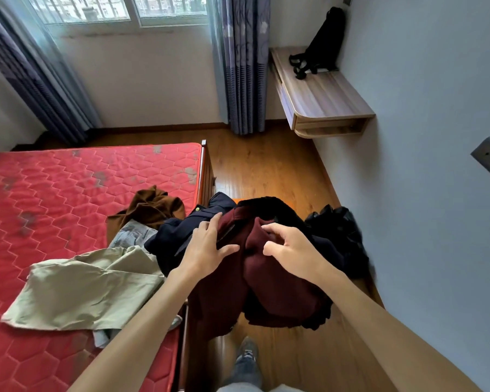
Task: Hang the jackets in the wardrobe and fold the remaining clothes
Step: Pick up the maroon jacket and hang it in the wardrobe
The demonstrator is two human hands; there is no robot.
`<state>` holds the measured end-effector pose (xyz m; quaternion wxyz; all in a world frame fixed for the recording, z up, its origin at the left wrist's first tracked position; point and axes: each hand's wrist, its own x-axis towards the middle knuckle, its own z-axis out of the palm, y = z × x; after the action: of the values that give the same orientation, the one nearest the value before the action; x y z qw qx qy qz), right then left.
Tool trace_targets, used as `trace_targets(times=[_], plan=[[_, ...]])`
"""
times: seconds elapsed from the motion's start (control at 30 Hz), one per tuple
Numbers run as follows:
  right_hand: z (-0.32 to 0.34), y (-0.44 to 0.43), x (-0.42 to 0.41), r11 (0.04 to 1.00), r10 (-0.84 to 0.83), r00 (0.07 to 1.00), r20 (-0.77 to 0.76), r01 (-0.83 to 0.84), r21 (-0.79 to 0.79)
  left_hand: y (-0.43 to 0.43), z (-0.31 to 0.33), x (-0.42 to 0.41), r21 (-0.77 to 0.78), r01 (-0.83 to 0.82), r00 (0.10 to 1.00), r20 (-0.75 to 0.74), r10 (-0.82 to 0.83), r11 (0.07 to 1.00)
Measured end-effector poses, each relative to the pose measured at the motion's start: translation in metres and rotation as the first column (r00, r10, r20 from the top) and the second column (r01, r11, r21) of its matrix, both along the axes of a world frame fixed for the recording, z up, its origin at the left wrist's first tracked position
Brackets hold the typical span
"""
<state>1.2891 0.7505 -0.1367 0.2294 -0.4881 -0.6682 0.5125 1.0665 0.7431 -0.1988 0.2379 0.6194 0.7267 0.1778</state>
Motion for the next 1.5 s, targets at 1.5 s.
trace_targets(times=[1.5], plan=[[0.081,-0.301,-0.183,0.644,0.739,0.673,-0.034,-0.69,0.332,-0.445,0.187,-0.097,0.607,-0.204,0.978,0.149,0.143,0.768]])
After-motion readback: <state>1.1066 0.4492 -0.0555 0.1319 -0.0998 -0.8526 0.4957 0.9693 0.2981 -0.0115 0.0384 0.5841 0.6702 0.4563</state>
